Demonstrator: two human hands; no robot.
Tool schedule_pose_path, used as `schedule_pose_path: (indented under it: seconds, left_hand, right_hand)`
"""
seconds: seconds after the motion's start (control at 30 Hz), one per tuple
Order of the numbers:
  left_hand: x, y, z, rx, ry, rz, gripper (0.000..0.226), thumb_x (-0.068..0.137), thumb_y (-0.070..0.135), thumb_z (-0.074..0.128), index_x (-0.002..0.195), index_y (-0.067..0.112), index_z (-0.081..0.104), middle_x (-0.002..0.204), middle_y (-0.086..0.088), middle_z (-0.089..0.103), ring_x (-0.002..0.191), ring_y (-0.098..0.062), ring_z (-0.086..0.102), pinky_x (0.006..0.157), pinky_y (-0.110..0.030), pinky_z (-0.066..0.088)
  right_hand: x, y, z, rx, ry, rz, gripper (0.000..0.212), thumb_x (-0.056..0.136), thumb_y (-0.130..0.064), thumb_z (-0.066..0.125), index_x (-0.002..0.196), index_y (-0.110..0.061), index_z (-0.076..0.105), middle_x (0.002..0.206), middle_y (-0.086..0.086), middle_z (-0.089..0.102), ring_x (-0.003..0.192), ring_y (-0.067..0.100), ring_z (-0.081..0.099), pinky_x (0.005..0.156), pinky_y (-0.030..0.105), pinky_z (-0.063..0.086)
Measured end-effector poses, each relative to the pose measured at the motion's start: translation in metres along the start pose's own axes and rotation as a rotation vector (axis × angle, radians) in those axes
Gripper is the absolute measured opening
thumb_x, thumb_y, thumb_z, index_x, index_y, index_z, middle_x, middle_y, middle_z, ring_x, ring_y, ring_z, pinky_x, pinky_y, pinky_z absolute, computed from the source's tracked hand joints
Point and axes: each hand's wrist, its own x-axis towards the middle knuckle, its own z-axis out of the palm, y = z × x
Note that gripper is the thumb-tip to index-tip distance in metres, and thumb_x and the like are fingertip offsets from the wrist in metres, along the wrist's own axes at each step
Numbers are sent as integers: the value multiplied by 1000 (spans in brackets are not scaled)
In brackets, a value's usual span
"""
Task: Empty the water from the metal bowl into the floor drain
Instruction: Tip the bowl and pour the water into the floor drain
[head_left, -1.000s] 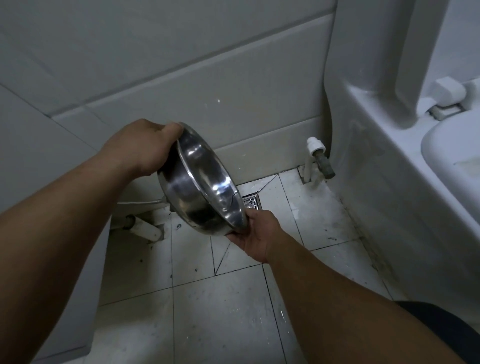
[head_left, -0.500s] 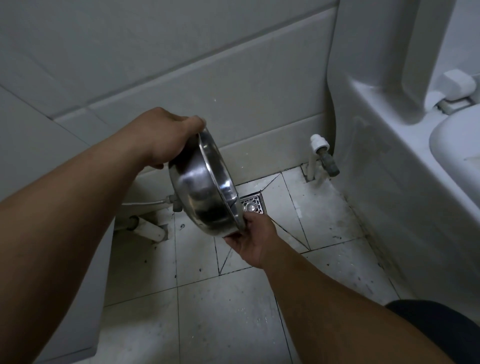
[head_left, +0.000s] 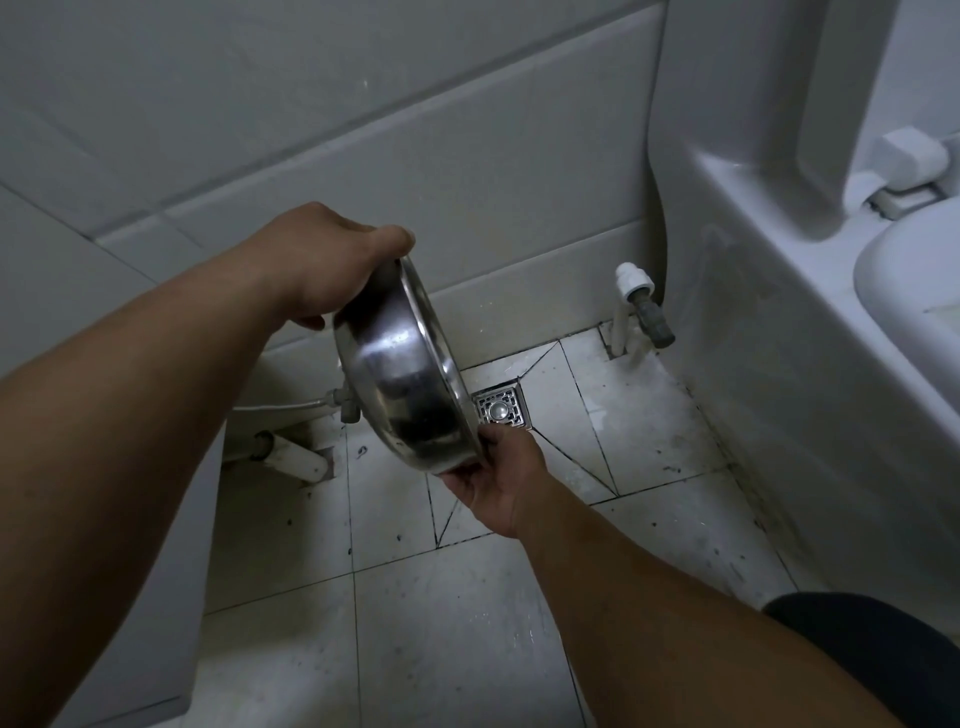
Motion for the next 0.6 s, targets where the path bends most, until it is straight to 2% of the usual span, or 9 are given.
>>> schedule_pose_path:
  seconds: [0.2,0.4,0.53,0.6]
  left_hand:
    - [3,0,-2,0,-3,0,58,92,66,55,126,22,71,115,-10,65,87,-24,61,62,-34,53]
    - [4,-5,-3,-62,-23,-31,50,90,63,60,119,23,71,101,-2,64,87,-21,61,61,-33,52]
    - [6,-9,-7,-131,-58,-50,35,87,59,66,100,27,69,101,2,64,90,-22,62,63,-35,54]
    - [7,-11,-10,-152,-77,-55,29,87,57,68,94,28,68,105,-1,65,93,-24,63,64,-36,55]
  right_hand:
    - [-1,0,1,19,-11,0,39,104,-18,41,114,5,70,92,25,78,79,35,78,58,37,65]
    - [-4,-1,2,14,-8,10,38,104,-16,41,117,6,68,87,25,77,75,34,78,57,37,65]
    - [-3,-3,0,-26,17,-4,39,104,-17,41,122,5,67,91,24,77,81,33,77,68,40,67]
    - [-2,-3,0,-33,20,-19,40,104,-17,42,128,5,65,102,26,75,88,34,75,82,43,65]
